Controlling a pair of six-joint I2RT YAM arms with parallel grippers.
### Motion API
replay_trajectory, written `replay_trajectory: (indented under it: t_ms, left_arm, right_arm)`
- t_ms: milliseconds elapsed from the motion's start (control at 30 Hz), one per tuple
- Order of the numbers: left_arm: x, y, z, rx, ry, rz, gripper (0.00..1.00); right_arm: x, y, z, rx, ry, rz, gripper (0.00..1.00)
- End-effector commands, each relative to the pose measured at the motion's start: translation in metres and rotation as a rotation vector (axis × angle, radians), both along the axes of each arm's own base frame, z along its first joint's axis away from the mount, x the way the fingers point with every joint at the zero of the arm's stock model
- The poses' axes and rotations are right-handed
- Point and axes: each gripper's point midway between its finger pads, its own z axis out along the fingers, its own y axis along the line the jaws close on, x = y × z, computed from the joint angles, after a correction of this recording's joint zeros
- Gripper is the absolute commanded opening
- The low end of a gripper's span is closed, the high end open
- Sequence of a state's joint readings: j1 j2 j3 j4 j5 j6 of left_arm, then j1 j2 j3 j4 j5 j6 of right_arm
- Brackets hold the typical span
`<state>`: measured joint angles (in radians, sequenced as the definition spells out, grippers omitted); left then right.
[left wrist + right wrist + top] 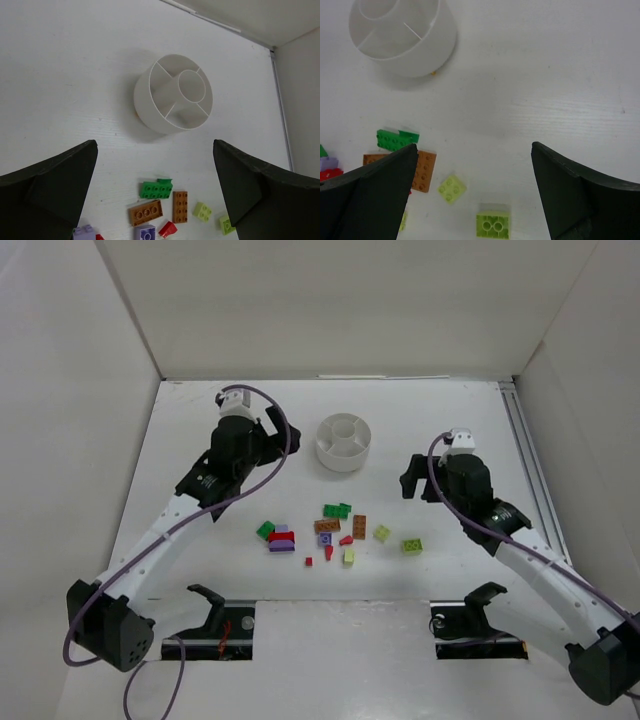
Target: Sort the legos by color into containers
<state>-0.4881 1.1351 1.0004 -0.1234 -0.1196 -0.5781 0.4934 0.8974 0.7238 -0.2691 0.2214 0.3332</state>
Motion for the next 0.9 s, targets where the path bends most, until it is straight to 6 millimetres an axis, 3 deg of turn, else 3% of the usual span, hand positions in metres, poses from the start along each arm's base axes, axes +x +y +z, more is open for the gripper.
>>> replay_trajectory:
  t_ms: [0, 100, 233, 267, 333, 500, 567, 667, 867]
  left_arm:
    - [-0.002, 0.003, 0.018, -0.07, -0.061, 0.012, 0.99]
    - [-0.015, -0.003, 0.001, -0.085, -0.021, -0.027, 0.99]
    - [-0.029, -0.013, -0.022, -0.113, 0.047, -0.092, 0.99]
    - [-0.029, -0.015, -0.02, -0.12, 0.041, -0.103, 0.99]
    - [-0.033, -0.013, -0.034, -0.104, 0.075, -0.1, 0.99]
    - [-0.042, -0.018, -0.042, -0.103, 0.096, -0.118, 0.99]
    - [-0.046, -0.02, -0.043, -0.112, 0.1, -0.125, 0.99]
    - [-0.05, -0.016, -0.05, -0.097, 0.12, -0.113, 0.99]
    - [-0.05, -0.013, -0.049, -0.086, 0.114, -0.107, 0.99]
  right_arm:
    - [-0.021, -0.006, -0.031, -0.017, 0.174, -0.043, 1.0]
    - [-0.045, -0.004, -0.074, -0.031, 0.345, -0.05, 1.0]
    - [-0.071, 0.006, -0.115, -0.075, 0.484, 0.021, 1.0]
    - [-0.074, 0.009, -0.119, -0.084, 0.492, 0.035, 1.0]
    - [-0.081, 0.015, -0.125, -0.095, 0.508, 0.049, 1.0]
    - [-0.097, 0.006, -0.15, -0.126, 0.611, -0.018, 0.97]
    - [-0.096, 0.008, -0.149, -0.118, 0.61, -0.03, 0.94]
    - [-0.095, 0.004, -0.15, -0.122, 0.609, -0.067, 0.78]
    - [-0.101, 0.002, -0.156, -0.148, 0.667, -0.08, 0.77]
